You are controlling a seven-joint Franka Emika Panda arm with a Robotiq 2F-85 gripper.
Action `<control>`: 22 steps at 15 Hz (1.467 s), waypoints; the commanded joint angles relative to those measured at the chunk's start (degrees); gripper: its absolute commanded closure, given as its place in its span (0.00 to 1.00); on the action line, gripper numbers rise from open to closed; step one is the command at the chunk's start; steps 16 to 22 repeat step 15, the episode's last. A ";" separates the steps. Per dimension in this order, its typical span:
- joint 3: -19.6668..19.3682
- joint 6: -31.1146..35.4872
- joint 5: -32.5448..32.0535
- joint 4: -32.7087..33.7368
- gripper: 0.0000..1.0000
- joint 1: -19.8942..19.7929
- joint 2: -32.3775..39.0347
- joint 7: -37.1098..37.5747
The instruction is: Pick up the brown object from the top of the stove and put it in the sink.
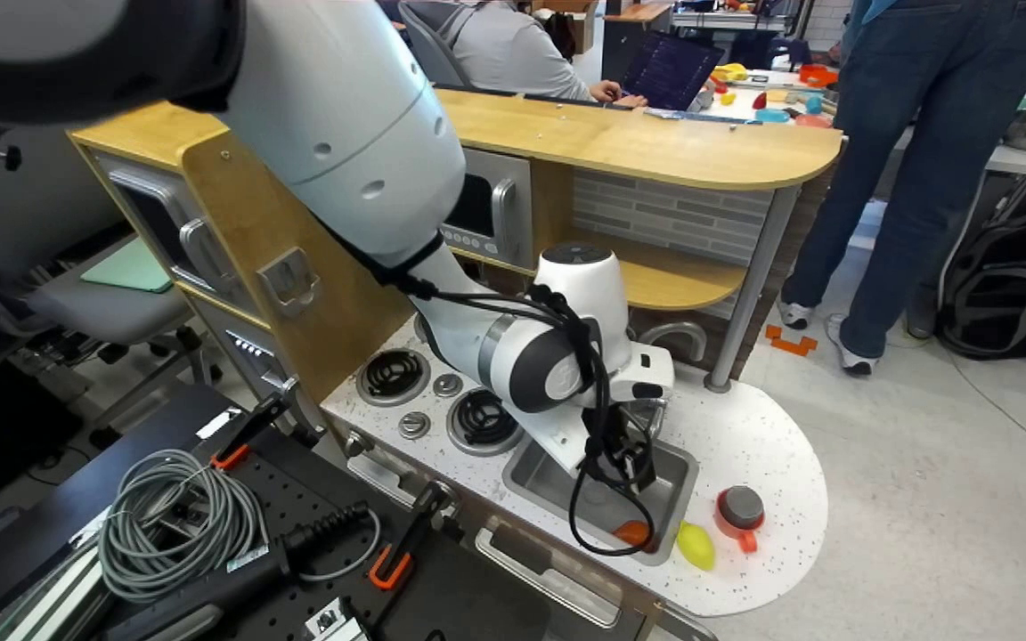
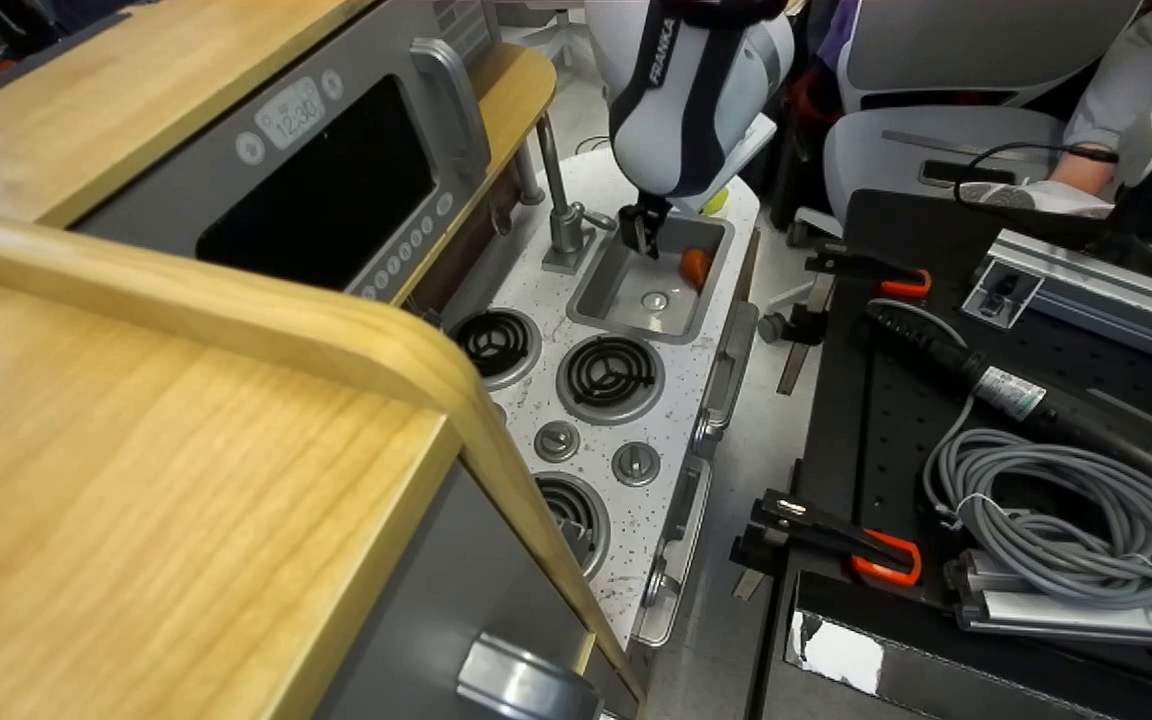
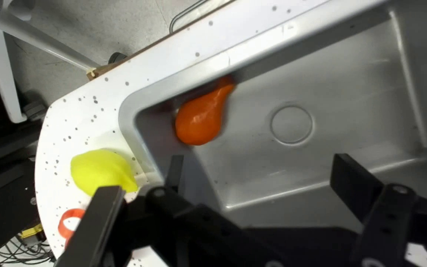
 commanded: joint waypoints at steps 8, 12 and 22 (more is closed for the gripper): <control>7.42 -4.10 -0.64 -27.93 0.00 -7.56 -33.35 -15.82; 6.47 -3.45 -1.65 -26.26 0.00 -6.68 -31.49 -13.59; 6.80 -3.47 -1.58 -26.95 0.00 -7.05 -32.08 -14.25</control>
